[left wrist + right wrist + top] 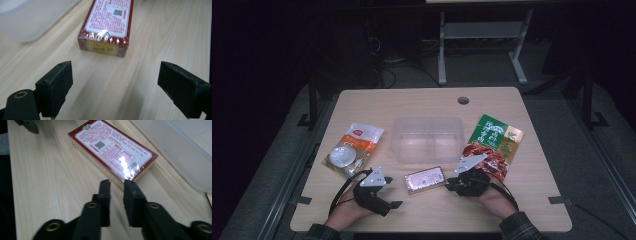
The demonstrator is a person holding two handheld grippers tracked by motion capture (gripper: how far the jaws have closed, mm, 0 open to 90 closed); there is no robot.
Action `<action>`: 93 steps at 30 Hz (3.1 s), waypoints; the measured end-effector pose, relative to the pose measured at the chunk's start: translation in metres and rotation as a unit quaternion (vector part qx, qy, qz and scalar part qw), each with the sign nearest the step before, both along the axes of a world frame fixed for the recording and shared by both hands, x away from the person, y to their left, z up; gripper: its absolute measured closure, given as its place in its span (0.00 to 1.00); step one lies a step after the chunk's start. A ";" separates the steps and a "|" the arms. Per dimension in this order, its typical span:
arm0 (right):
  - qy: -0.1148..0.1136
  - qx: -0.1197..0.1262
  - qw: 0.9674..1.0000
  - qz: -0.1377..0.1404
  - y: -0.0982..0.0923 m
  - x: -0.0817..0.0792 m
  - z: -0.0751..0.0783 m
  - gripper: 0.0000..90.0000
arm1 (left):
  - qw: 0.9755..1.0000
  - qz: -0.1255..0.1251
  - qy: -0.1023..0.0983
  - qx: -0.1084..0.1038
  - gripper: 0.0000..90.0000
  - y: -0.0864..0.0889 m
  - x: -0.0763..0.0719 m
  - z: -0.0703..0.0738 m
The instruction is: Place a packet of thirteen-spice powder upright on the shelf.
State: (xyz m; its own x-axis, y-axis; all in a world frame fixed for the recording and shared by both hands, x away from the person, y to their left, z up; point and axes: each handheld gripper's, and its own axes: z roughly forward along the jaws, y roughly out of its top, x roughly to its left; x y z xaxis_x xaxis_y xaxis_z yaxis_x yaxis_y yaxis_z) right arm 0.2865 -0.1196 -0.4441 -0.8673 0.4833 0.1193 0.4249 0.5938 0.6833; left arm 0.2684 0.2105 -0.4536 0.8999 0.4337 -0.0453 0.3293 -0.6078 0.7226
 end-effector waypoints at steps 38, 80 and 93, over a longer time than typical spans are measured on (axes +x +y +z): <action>0.006 0.029 0.999 -0.031 -0.056 -0.012 -0.010 0.33 | 0.995 -0.063 0.014 0.076 0.34 -0.052 0.040 -0.007; -0.026 0.145 0.982 0.118 -0.016 0.014 0.035 0.18 | 0.993 -0.087 0.018 -0.077 0.36 -0.010 0.012 0.037; -0.012 0.171 0.971 0.167 0.010 0.027 0.031 0.25 | 0.990 -0.107 0.013 -0.092 0.36 -0.013 0.011 0.039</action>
